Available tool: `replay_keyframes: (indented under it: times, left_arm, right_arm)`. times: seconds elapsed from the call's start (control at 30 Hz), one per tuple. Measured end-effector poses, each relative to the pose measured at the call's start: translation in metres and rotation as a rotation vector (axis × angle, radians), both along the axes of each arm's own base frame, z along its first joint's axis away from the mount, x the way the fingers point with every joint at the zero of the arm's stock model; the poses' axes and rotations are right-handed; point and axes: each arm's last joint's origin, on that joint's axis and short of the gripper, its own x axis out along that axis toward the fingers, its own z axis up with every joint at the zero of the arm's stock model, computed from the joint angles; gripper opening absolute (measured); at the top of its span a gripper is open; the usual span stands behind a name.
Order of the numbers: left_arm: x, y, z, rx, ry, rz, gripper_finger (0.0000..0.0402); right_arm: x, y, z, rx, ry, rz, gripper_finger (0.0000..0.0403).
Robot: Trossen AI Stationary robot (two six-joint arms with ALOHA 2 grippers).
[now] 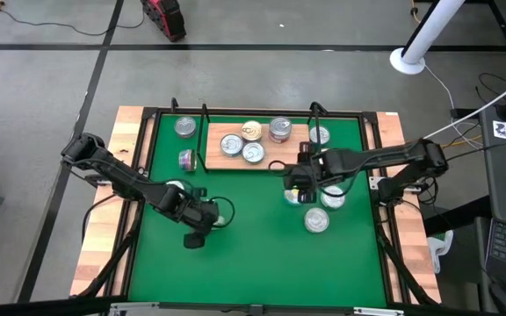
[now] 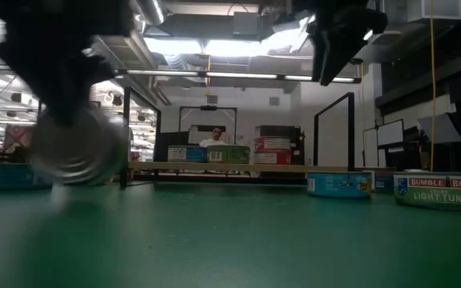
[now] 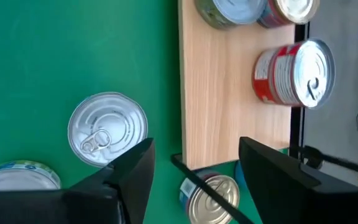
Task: Stack canned seafood by type on shelf
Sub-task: Put the green white tuna can on the shelf
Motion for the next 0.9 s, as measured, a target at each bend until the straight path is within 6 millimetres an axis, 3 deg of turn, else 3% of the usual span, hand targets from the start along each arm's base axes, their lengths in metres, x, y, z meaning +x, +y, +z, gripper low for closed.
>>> replay_keyframes:
  times: [0.43,0.9]
  left_arm:
    - [0.037,0.005,0.025,0.507,-0.42,-0.233,0.0143]
    - [0.069,0.027,0.029,0.813,-0.476,-0.34,0.0145]
  right_arm:
    - [-0.03,0.034,-0.023,-0.037,-0.048,-0.066,0.0232]
    - [-0.034,0.067,-0.044,-0.003,-0.161,-0.031,0.0232]
